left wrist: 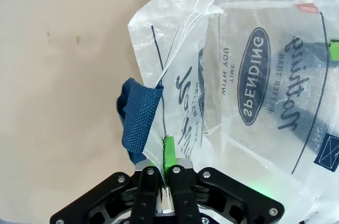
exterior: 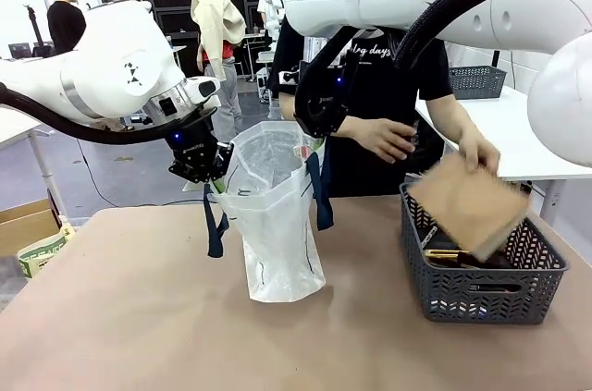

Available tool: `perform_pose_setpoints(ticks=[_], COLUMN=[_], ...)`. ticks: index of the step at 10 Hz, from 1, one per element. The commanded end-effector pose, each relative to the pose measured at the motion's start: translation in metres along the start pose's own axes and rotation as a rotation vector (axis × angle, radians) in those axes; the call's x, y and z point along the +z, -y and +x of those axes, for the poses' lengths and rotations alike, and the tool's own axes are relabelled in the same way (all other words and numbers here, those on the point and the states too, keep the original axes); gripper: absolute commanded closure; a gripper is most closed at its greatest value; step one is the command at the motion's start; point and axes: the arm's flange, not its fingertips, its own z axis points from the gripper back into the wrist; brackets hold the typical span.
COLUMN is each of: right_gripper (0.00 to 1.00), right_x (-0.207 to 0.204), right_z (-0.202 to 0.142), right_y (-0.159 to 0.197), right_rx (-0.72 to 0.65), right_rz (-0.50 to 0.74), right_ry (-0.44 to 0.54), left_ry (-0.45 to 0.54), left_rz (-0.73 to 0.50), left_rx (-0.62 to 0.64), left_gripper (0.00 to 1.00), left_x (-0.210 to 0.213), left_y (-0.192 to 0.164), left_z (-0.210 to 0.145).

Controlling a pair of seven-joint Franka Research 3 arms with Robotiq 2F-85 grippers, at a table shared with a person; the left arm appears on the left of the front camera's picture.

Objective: Transfer purchased items from the store into the shopping bag.
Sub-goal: Open the Reusable shopping bag in the center of the table.

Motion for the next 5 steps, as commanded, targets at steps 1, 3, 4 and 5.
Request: perform_pose_setpoints(ticks=[1, 3, 4, 5], right_gripper=[1.00, 1.00, 1.00, 1.00], right_x=[-0.003, -0.002, -0.001, -0.001], right_z=[-0.012, -0.011, 0.000, 0.000], right_y=[0.000, 0.001, 0.000, 0.000], right_rx=[0.040, 0.044, 0.020, 0.020], right_rz=[0.024, 0.032, 0.001, 0.001], right_ry=[0.017, 0.015, 0.003, 0.003], left_ry=[0.020, 0.024, 0.011, 0.011], left_rz=[0.002, -0.038, -0.004, -0.004], left_rx=[-0.008, -0.048, -0.005, -0.005], left_gripper=[1.00, 1.00, 1.00, 1.00], left_x=[-0.001, 0.001, 0.000, 0.000], left_y=[0.004, 0.006, 0.002, 0.002], left_z=[0.002, 0.000, 0.001, 0.001])
